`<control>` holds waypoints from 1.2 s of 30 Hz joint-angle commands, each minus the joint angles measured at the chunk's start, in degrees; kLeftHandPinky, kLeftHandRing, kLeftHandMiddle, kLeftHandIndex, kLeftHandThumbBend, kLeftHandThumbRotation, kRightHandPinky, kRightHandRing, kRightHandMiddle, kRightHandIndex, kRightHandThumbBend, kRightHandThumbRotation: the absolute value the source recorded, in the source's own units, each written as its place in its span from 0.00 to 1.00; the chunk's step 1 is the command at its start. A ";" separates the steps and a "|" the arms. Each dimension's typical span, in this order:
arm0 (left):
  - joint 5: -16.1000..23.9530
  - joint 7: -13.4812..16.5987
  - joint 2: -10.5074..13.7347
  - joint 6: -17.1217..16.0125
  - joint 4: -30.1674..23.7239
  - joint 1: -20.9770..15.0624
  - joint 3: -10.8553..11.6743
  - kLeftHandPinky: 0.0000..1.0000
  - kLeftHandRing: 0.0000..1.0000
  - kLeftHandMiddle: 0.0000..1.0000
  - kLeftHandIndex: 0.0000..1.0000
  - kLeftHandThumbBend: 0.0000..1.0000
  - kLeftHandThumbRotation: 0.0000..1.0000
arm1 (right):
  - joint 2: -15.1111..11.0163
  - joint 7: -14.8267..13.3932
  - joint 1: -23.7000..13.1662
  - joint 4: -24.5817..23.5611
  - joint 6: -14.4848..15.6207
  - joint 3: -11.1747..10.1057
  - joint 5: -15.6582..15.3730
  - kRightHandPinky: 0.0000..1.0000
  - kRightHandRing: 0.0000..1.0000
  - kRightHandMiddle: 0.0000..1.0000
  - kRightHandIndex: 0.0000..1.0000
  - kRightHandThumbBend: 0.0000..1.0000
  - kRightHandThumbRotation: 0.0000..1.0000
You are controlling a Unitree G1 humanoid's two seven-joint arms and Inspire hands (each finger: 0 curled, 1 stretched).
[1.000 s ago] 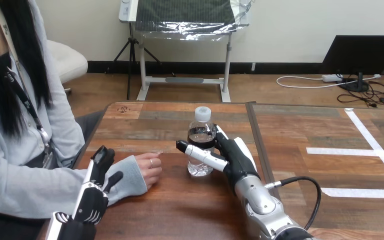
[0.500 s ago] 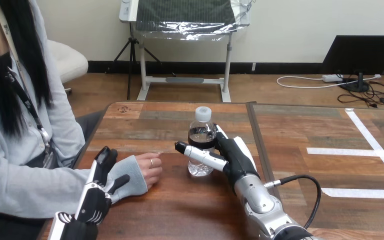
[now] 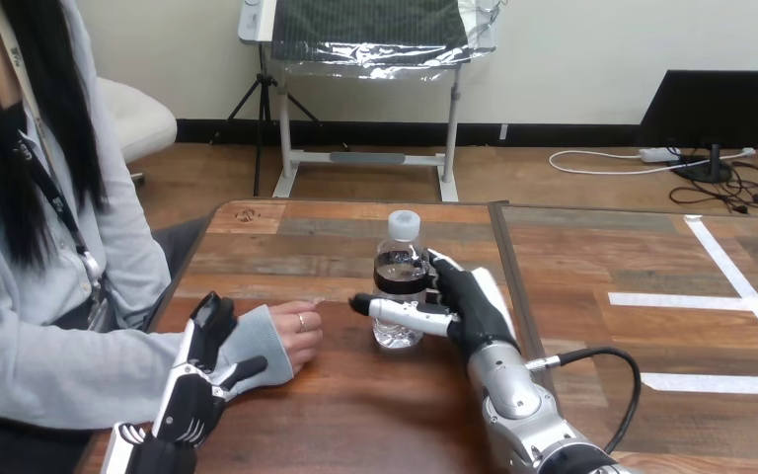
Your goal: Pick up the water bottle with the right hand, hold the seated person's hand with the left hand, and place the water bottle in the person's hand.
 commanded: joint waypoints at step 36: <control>0.64 1.75 -0.83 -2.78 0.59 -2.05 -1.29 0.87 1.00 1.00 1.00 1.00 0.55 | 3.40 -5.84 -5.43 -0.04 2.51 -3.35 4.14 0.36 0.39 0.38 0.35 0.82 0.00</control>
